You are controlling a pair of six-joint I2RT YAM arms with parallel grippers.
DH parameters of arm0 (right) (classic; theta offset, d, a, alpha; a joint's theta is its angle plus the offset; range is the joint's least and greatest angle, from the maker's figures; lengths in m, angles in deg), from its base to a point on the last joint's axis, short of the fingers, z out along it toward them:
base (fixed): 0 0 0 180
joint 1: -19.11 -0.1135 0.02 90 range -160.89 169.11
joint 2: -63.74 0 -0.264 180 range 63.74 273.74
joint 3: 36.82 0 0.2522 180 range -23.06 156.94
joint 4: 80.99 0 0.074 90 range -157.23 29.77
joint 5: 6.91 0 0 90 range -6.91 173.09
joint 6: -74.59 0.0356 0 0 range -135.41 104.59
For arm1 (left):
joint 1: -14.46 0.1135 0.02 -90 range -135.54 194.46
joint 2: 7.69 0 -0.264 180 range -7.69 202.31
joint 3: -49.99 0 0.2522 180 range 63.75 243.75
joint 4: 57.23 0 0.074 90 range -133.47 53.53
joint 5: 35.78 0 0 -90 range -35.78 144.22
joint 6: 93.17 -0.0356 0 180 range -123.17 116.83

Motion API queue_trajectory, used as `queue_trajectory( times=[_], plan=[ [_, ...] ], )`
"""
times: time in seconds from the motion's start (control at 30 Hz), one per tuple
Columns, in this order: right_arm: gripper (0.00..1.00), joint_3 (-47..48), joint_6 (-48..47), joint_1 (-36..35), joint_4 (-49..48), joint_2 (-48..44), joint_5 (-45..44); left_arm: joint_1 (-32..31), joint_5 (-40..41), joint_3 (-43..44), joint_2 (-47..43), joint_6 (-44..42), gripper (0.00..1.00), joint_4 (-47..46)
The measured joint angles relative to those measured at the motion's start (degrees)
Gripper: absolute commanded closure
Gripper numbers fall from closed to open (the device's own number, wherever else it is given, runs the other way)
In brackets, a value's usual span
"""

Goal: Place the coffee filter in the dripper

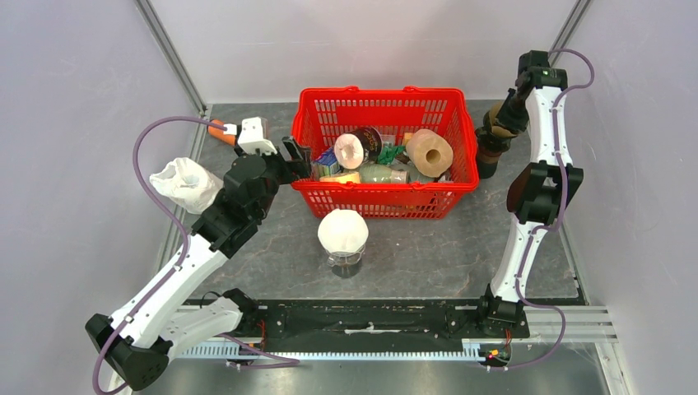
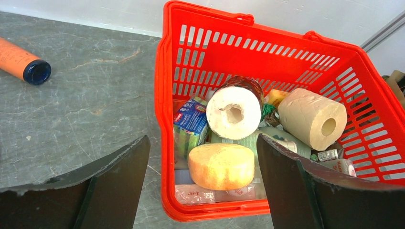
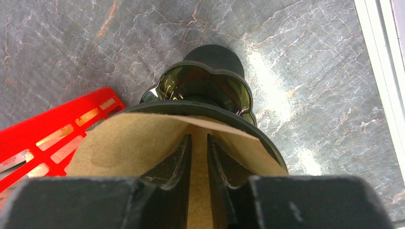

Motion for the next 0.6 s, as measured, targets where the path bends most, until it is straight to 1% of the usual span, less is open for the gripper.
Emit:
queue_trajectory(
  times=[0.1, 0.17, 0.23, 0.27, 0.37, 0.6],
  plan=[
    [0.66, 0.0, -0.02, 0.0, -0.02, 0.2, -0.31, 0.0, 0.04, -0.04, -0.42, -0.02, 0.11, 0.0],
    [0.59, 0.0, -0.04, 0.0, -0.02, 0.31, -0.35, 0.0, 0.24, -0.2, -0.9, -0.02, 0.11, -0.02],
    [0.55, -0.02, 0.02, 0.0, -0.02, 0.31, -0.37, 0.0, 0.42, -0.24, -1.2, -0.02, 0.11, -0.02],
    [0.51, 0.0, 0.09, -0.02, -0.02, 0.31, -0.39, 0.0, 0.5, -0.28, -1.29, -0.02, 0.11, -0.04],
    [0.44, 0.02, -0.02, -0.11, -0.02, 0.31, -0.57, 0.0, 0.9, -0.33, -1.38, -0.02, 0.11, -0.04],
    [0.36, 1.18, -0.59, -0.2, -0.02, 0.26, -0.98, 0.0, 1.27, -0.72, -1.4, -0.02, 0.11, -0.04]
  ],
)
